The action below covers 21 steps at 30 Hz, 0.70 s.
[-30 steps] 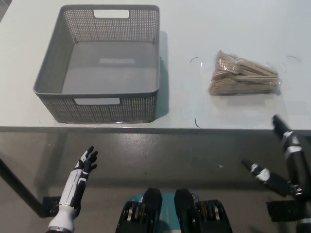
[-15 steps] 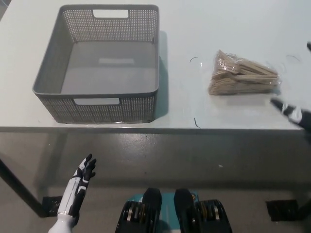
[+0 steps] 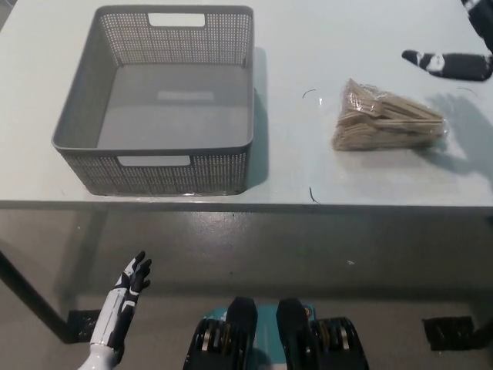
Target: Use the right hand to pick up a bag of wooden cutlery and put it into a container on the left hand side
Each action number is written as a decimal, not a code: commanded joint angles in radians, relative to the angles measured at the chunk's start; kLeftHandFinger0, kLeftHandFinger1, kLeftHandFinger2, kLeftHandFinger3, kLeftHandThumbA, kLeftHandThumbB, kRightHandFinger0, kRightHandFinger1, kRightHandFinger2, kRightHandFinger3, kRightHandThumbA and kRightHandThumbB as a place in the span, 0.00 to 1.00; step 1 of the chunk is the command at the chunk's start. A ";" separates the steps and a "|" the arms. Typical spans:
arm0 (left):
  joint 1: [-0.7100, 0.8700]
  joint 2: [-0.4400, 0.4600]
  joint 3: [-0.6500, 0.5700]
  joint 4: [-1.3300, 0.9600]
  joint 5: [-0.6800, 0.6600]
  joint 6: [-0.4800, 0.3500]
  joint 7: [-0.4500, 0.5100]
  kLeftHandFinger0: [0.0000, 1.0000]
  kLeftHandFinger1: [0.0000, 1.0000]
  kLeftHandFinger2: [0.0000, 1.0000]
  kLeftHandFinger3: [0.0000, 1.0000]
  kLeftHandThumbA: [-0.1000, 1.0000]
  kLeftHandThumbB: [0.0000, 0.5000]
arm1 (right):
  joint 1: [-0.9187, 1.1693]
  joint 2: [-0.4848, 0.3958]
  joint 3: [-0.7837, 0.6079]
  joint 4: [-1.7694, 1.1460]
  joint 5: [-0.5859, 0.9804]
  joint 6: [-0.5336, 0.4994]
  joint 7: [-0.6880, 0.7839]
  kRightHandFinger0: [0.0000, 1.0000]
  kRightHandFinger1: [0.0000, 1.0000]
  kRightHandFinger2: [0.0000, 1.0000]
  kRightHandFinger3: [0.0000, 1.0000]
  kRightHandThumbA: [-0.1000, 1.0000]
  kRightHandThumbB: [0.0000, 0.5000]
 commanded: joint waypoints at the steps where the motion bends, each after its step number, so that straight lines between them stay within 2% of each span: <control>1: -0.027 0.026 0.007 -0.004 -0.011 -0.052 -0.008 1.00 1.00 1.00 1.00 0.96 0.37 | -0.217 -0.059 0.087 0.183 -0.086 0.012 0.103 1.00 1.00 1.00 1.00 0.88 1.00; 4: -0.029 0.030 0.006 -0.004 -0.006 -0.047 -0.007 1.00 1.00 1.00 1.00 0.97 0.39 | -0.262 -0.055 0.126 0.278 -0.086 -0.023 0.097 1.00 1.00 1.00 1.00 0.83 1.00; 11: -0.032 0.039 -0.001 -0.012 -0.002 -0.039 -0.013 1.00 1.00 1.00 1.00 0.99 0.38 | -0.292 -0.069 0.185 0.369 -0.083 -0.063 0.126 1.00 1.00 1.00 1.00 0.79 1.00; 21: -0.049 0.051 -0.008 -0.009 0.016 -0.027 -0.010 1.00 1.00 1.00 1.00 1.00 0.43 | -0.299 -0.111 0.260 0.320 -0.080 -0.072 0.310 1.00 1.00 1.00 1.00 0.78 1.00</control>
